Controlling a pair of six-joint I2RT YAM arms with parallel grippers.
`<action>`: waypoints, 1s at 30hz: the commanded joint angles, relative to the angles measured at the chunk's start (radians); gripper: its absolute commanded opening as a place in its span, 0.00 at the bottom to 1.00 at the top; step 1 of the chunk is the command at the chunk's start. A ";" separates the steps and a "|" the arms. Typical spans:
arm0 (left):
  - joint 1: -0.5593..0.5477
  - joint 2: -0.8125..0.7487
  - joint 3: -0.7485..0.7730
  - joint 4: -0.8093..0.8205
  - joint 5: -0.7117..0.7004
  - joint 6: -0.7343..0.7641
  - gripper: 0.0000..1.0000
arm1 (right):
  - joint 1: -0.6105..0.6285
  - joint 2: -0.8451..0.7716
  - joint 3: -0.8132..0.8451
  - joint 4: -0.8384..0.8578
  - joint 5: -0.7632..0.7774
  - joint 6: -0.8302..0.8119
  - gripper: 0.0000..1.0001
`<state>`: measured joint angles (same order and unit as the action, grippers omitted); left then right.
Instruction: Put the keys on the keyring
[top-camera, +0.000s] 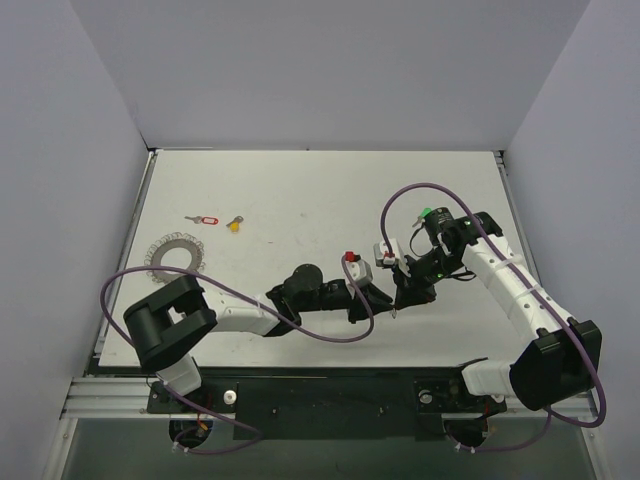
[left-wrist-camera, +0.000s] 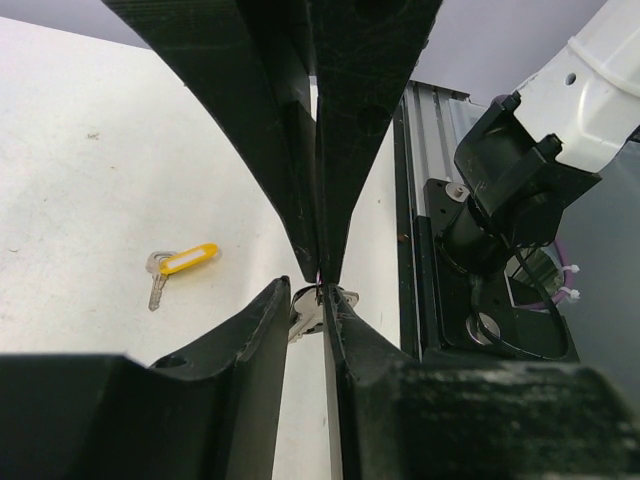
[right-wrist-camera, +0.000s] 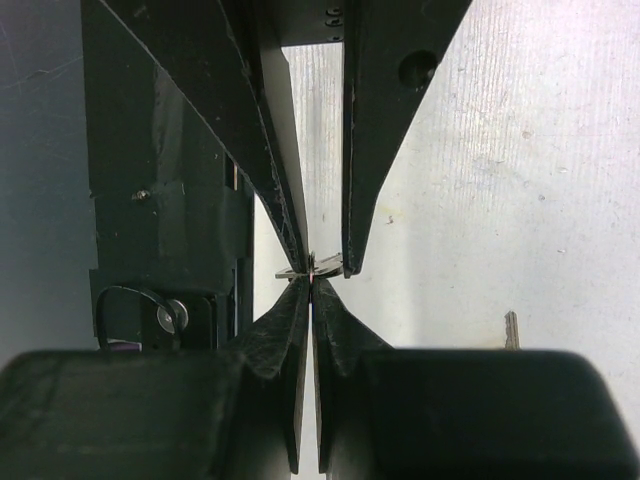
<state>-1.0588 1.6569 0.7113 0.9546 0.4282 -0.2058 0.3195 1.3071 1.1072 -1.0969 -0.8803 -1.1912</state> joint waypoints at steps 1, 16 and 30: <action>-0.006 0.015 0.059 0.000 0.029 -0.001 0.27 | -0.010 0.001 0.028 -0.052 -0.043 -0.018 0.00; -0.006 -0.025 -0.019 0.079 -0.063 -0.049 0.00 | -0.095 -0.011 0.011 -0.063 -0.134 -0.036 0.31; -0.015 -0.028 -0.095 0.292 -0.108 -0.119 0.00 | -0.152 -0.037 -0.082 -0.087 -0.269 -0.269 0.29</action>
<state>-1.0668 1.6627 0.6189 1.1316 0.3294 -0.2974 0.1707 1.2808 1.0489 -1.1275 -1.0634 -1.3647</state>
